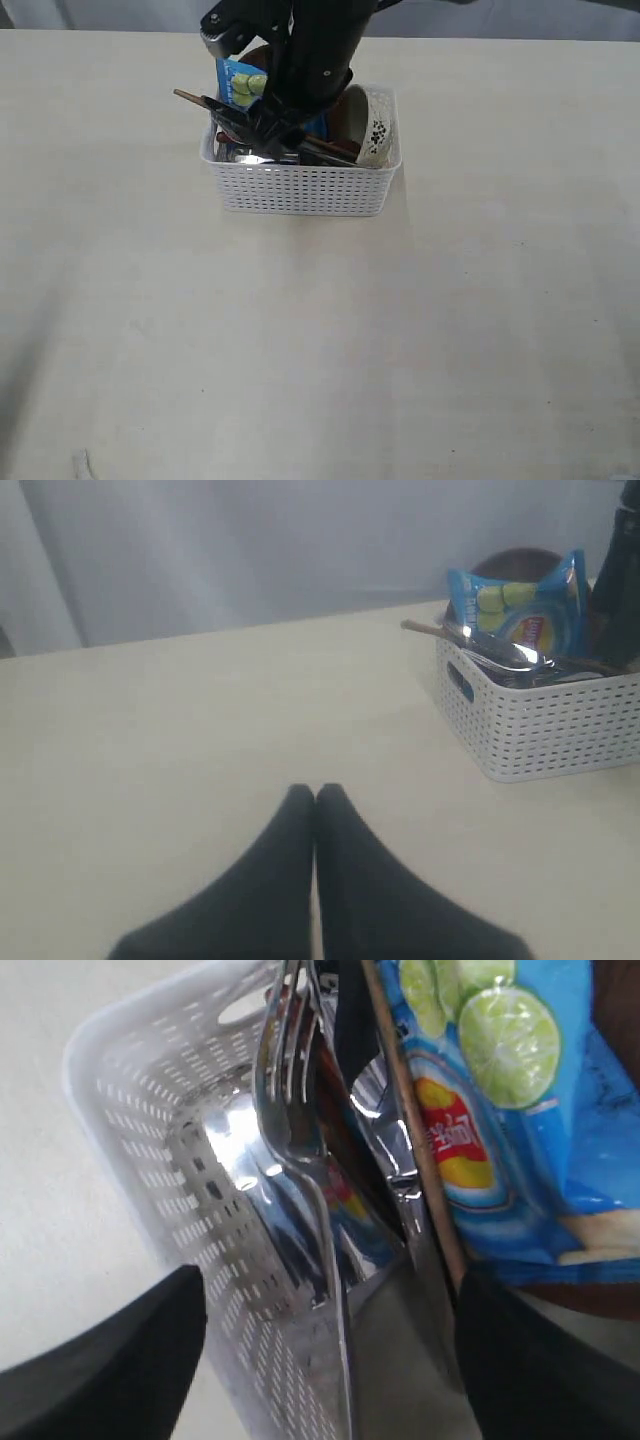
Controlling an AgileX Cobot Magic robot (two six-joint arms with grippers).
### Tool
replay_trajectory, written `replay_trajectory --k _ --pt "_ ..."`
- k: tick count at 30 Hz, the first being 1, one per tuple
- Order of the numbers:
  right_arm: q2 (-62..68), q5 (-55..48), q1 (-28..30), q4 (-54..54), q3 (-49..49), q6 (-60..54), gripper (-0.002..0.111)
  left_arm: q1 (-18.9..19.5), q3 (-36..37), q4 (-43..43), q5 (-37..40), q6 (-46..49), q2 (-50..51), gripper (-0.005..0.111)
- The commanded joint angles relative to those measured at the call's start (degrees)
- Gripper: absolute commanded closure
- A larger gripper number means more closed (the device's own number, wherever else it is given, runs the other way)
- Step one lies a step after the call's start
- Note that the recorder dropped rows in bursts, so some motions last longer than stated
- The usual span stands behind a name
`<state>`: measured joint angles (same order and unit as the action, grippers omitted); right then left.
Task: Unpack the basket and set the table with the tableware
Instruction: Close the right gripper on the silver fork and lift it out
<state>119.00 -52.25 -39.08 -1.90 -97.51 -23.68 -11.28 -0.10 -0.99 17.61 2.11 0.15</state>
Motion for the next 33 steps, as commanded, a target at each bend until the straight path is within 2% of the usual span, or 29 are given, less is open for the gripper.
replay_trajectory --k 1,5,11,20,29,31,33 --pt "1.15 0.95 0.18 0.44 -0.42 0.46 0.041 0.01 0.10 -0.27 -0.45 -0.20 -0.15 0.107" --pt "1.78 3.33 0.18 0.49 -0.42 0.46 0.045 0.01 0.10 -0.27 -0.45 -0.20 -0.15 0.107" --pt "1.87 3.98 0.18 0.95 -0.42 0.46 0.066 0.01 0.10 -0.27 -0.45 -0.20 -0.15 0.107" --pt "3.74 4.52 0.18 1.36 -0.42 0.46 0.057 0.01 0.10 -0.27 -0.45 -0.20 -0.15 0.107" --pt "5.34 5.44 0.18 2.43 -0.42 0.46 0.056 0.01 0.10 -0.27 -0.45 -0.20 -0.15 0.107" --pt "5.34 5.60 0.18 2.43 -0.42 0.46 0.061 0.01 0.10 -0.27 -0.45 -0.20 -0.15 0.107" --pt "5.34 5.60 0.18 2.43 -0.42 0.46 0.072 0.01 0.10 -0.27 -0.45 -0.20 -0.15 0.107"
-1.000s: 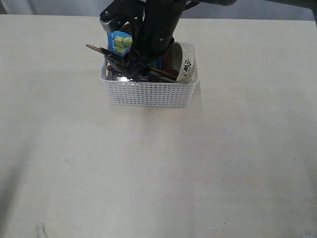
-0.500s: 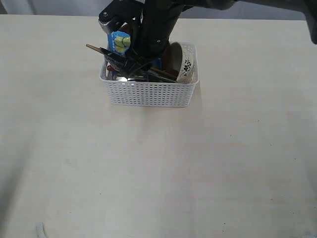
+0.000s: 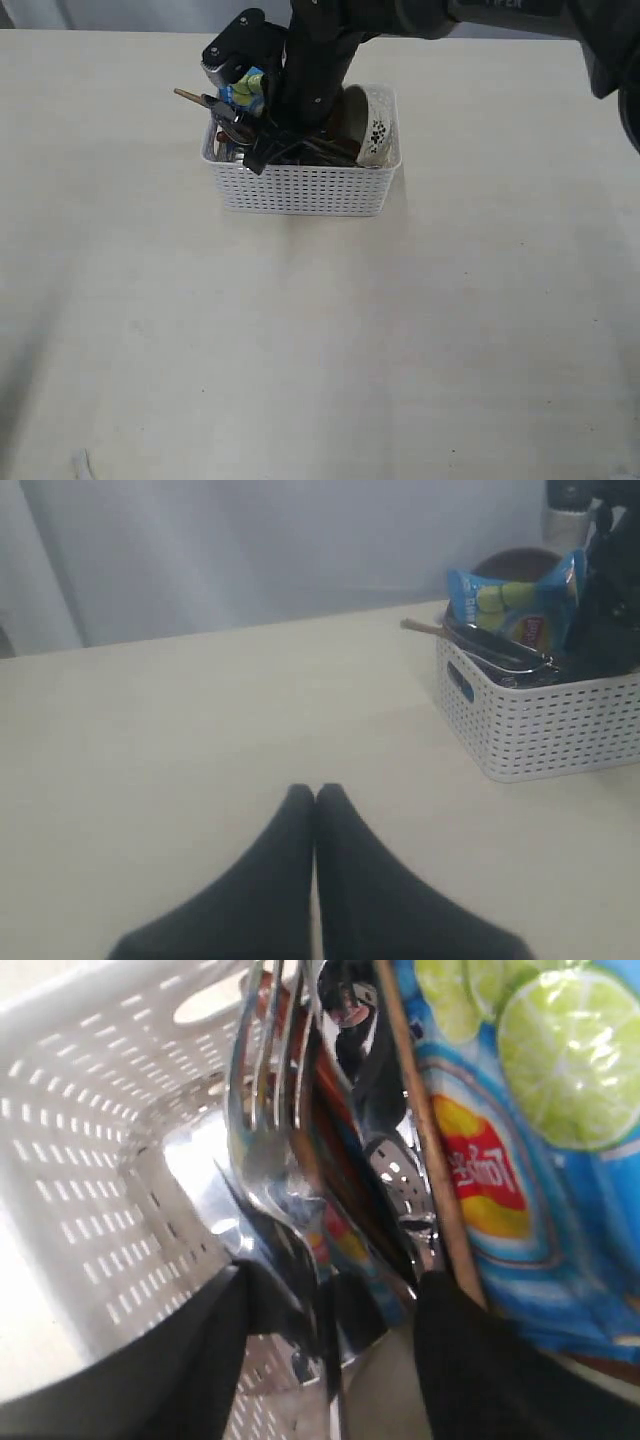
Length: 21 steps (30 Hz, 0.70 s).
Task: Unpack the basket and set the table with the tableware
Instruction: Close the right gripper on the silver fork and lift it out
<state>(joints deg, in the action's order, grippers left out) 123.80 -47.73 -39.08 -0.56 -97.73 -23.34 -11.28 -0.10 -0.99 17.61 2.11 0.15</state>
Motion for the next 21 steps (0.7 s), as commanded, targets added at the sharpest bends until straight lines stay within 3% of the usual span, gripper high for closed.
replay_trajectory --k 1,5,21 --pt "0.55 1.07 0.18 1.08 -0.20 0.12 0.081 0.01 0.10 -0.27 -0.45 -0.20 -0.15 0.107" --pt "0.55 0.67 0.18 1.21 -0.20 0.28 0.108 0.01 0.10 -0.27 -0.45 -0.20 -0.15 0.107" --pt "-3.90 -0.92 0.18 5.04 -0.20 2.59 0.109 0.01 0.10 -0.27 -0.45 -0.20 -0.15 0.107"
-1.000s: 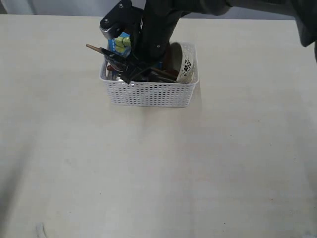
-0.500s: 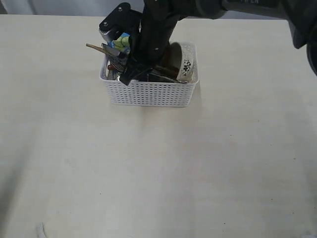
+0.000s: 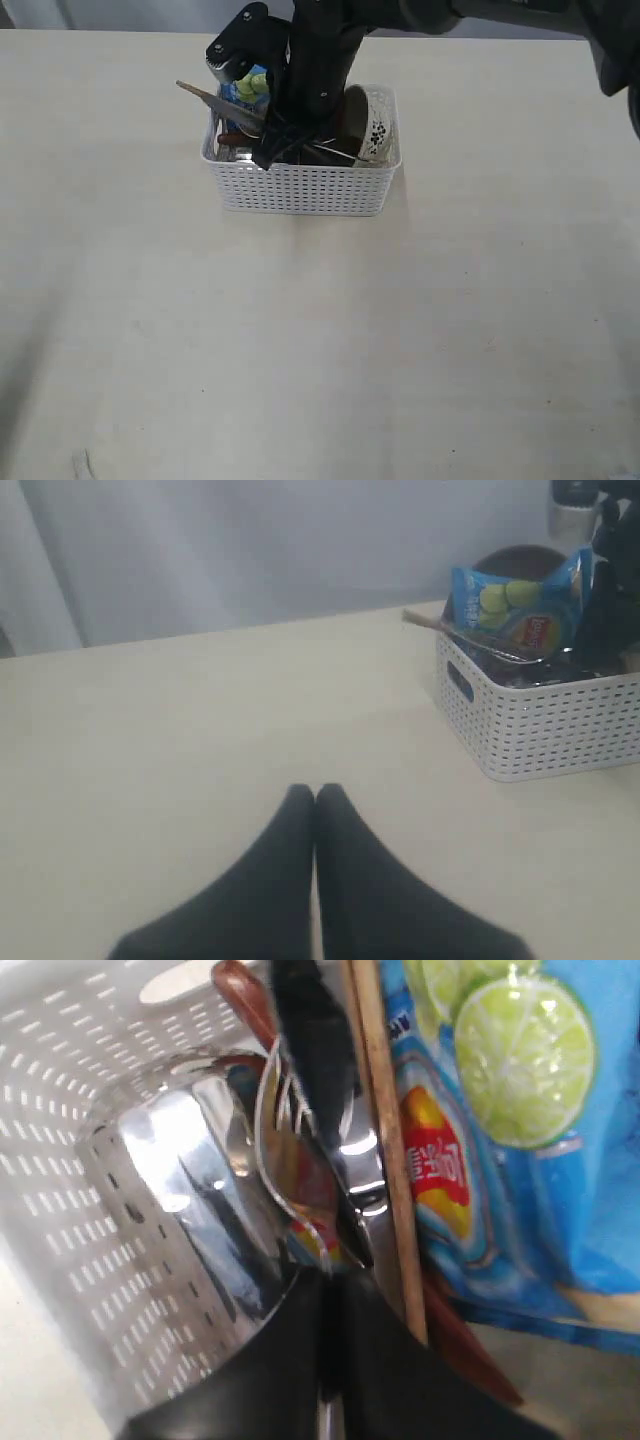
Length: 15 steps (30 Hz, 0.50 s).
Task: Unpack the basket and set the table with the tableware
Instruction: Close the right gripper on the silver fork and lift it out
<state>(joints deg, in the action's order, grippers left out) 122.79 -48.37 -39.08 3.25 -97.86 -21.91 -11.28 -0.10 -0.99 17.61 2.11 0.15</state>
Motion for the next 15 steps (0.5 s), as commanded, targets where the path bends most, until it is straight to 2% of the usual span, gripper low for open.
replay_trajectory --k 1,15 --pt "-3.47 -0.27 0.18 1.12 -0.07 1.27 0.109 0.01 0.10 -0.27 -0.45 -0.20 -0.15 0.107" --pt "-5.03 -2.34 -2.52 0.83 -0.07 2.65 0.109 0.01 0.10 -0.27 -0.45 -0.20 -0.15 0.107"
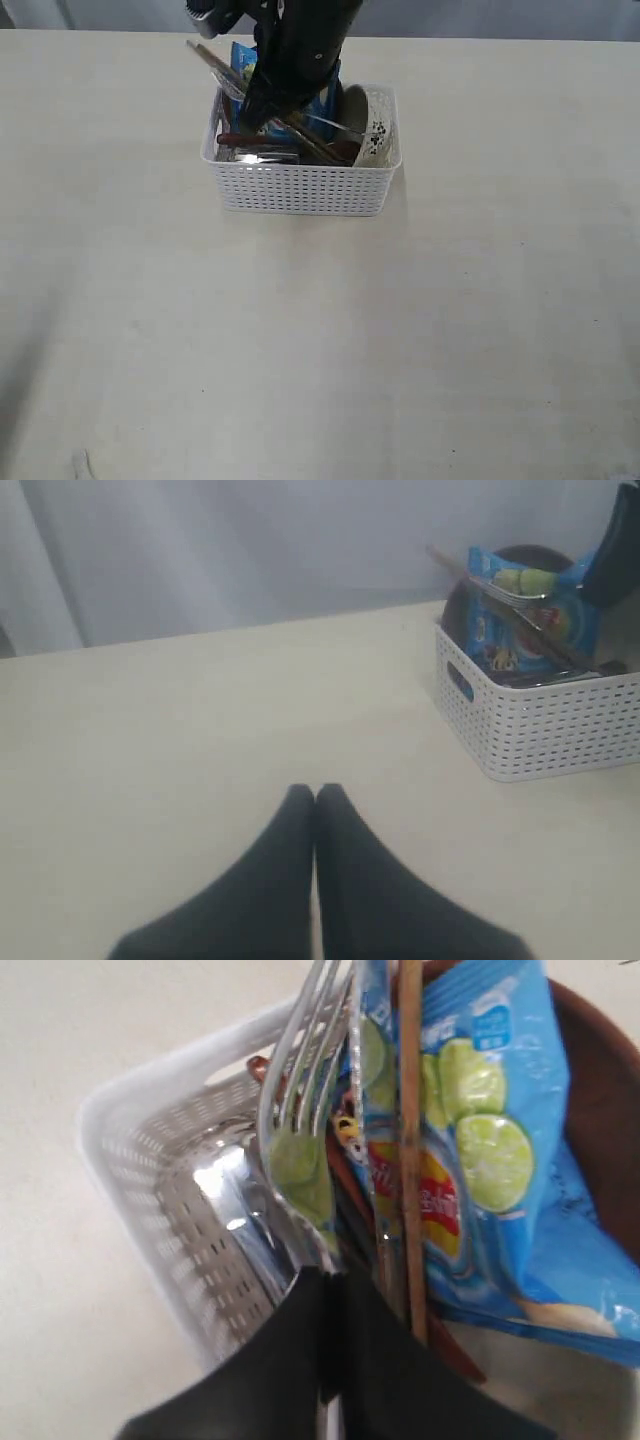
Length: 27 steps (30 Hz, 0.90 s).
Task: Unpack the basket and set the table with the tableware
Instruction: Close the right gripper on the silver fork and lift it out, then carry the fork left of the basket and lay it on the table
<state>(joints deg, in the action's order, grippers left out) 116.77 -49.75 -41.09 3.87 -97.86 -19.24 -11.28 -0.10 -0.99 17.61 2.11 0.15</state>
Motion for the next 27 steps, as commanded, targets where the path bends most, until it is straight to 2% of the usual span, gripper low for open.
replay_trajectory --k 1,5,13,18,22,27 --pt "1.46 -1.49 -0.62 0.21 -0.07 -0.02 0.109 0.01 0.10 -0.27 -0.45 -0.20 -0.15 0.107" --pt "2.26 -2.66 -0.62 -0.37 -0.07 -0.17 0.109 0.01 0.10 -0.27 -0.45 -0.20 -0.15 0.107" --pt "1.31 -3.66 -0.97 -8.77 -0.07 -1.97 0.109 0.01 0.10 -0.27 -0.45 -0.20 -0.15 0.107" --pt "0.11 -5.70 -3.93 -10.77 -0.07 0.46 0.109 0.01 0.10 -0.27 -0.45 -0.20 -0.15 0.107" --pt "-0.51 -5.96 -8.87 -7.60 -0.07 5.40 0.109 0.01 0.10 -0.27 -0.45 -0.20 -0.15 0.107" --pt "-0.51 -7.84 -15.37 3.08 -0.07 23.09 0.109 0.01 0.10 -0.27 -0.45 -0.20 -0.15 0.107"
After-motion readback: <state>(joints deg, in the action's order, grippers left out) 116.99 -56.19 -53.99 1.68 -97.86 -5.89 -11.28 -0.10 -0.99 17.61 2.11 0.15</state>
